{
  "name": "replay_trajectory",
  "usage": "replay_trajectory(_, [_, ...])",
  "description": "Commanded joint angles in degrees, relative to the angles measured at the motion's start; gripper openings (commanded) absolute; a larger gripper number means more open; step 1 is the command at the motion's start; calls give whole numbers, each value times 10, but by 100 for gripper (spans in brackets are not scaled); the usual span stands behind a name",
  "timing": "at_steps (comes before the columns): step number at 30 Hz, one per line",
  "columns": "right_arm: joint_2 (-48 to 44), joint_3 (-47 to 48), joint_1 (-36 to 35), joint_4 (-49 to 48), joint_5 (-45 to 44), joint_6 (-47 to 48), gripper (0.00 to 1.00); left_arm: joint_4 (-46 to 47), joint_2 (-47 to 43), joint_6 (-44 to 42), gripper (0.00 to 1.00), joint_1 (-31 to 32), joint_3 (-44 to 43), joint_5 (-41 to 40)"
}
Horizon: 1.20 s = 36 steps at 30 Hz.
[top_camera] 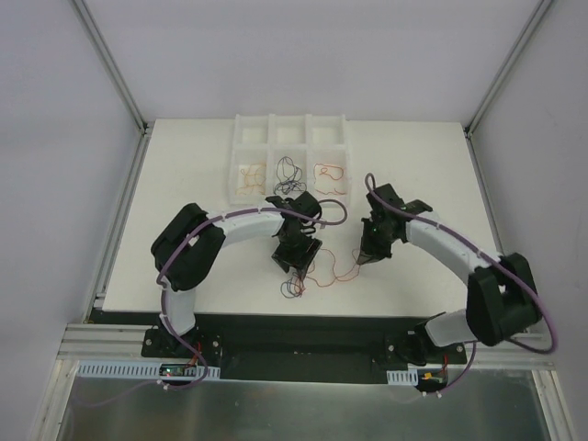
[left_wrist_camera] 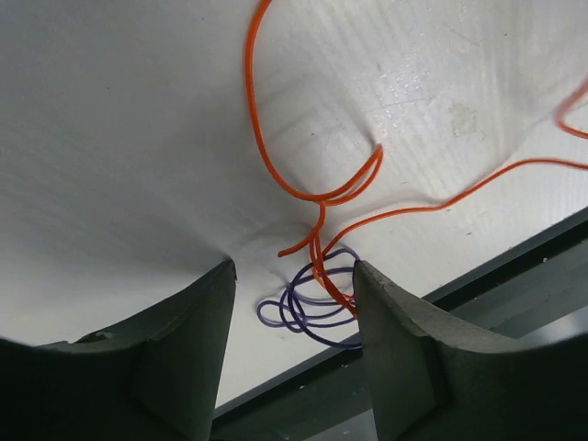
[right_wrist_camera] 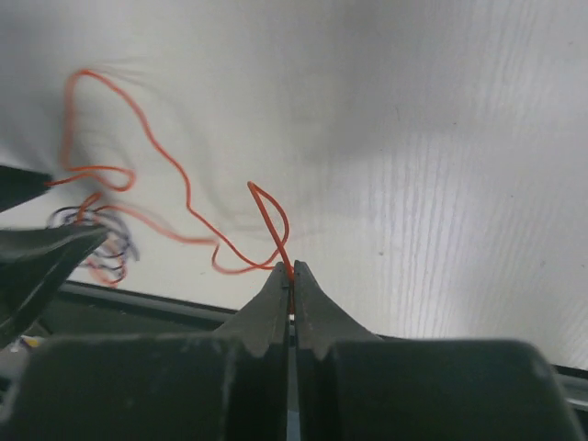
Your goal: Untangle the cables
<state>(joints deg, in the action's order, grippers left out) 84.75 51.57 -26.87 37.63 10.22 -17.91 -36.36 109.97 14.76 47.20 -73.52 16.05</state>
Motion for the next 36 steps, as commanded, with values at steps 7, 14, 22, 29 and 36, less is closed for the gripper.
replay_trajectory(7, [-281,259,19,94,-117,-4,0,9,-45,-13,27,-53,129,-122])
replay_trajectory(14, [-260,445,21,77,-72,-21,0,23,-71,-4,13,-122,147,-103])
replay_trajectory(22, [-210,617,21,53,-46,-22,0,32,-99,17,11,-164,165,-92])
replay_trajectory(29, [-187,729,21,18,-32,-27,0,53,-120,33,11,-227,198,-59])
replay_trajectory(36, [-179,740,21,-17,-36,-48,0,67,-143,43,11,-267,204,-36])
